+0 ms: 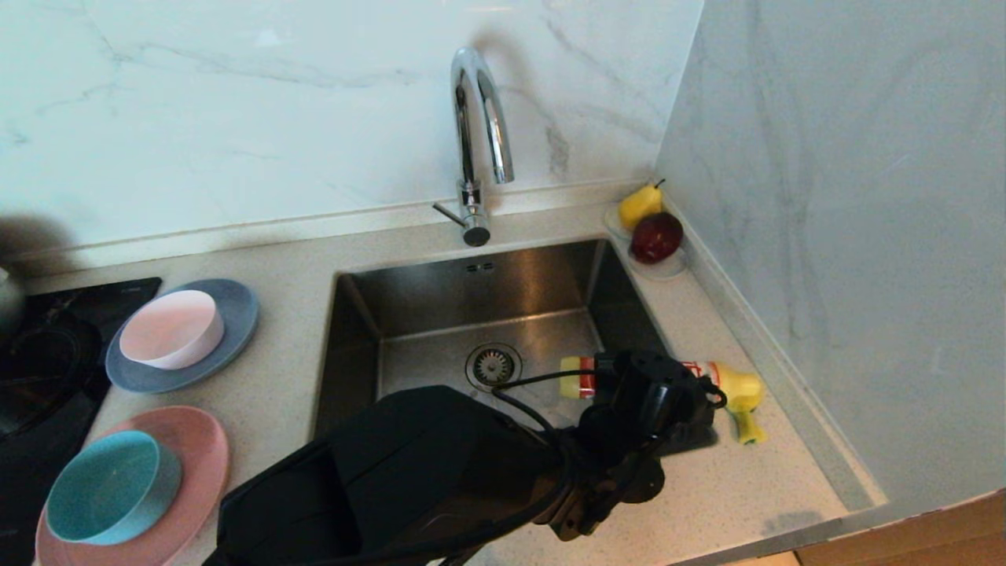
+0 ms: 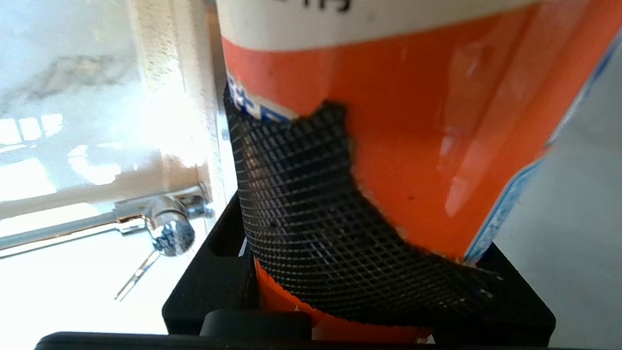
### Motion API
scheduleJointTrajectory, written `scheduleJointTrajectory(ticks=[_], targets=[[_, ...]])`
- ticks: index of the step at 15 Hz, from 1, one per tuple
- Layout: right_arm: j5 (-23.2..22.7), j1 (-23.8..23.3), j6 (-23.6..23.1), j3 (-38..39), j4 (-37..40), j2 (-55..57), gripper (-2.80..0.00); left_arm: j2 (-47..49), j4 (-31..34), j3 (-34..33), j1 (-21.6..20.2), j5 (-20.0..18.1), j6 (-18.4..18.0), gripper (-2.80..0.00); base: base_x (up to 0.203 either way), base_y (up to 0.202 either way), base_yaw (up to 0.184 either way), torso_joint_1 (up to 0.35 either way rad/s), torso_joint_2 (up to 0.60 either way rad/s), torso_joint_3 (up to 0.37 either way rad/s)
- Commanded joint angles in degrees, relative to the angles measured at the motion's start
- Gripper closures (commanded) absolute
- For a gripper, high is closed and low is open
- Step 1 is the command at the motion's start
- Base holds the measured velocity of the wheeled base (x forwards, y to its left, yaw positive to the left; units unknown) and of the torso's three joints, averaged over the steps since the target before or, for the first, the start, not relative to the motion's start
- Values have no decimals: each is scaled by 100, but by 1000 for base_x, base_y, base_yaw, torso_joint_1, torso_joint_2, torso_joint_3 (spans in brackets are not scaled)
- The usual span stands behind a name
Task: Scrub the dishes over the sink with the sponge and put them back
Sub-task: Squeeze it onto the sponge
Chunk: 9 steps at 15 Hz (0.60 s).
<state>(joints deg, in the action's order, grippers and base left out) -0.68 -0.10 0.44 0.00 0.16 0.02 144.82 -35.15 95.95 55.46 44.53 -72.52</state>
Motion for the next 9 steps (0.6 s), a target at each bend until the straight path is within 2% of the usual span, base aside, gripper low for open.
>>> scheduleJointTrajectory(ticks=[1, 3, 9], targets=[[-2, 1, 0, 0, 2, -2, 0, 141, -19, 214, 0, 257, -155, 0, 0, 0, 0, 0, 0, 0], [-2, 1, 0, 0, 2, -8, 0, 261, -35, 426, 0, 520, -267, 0, 0, 0, 0, 0, 0, 0], [-2, 1, 0, 0, 2, -2, 0, 457, -36, 688, 0, 579, -314, 0, 0, 0, 0, 0, 0, 0]])
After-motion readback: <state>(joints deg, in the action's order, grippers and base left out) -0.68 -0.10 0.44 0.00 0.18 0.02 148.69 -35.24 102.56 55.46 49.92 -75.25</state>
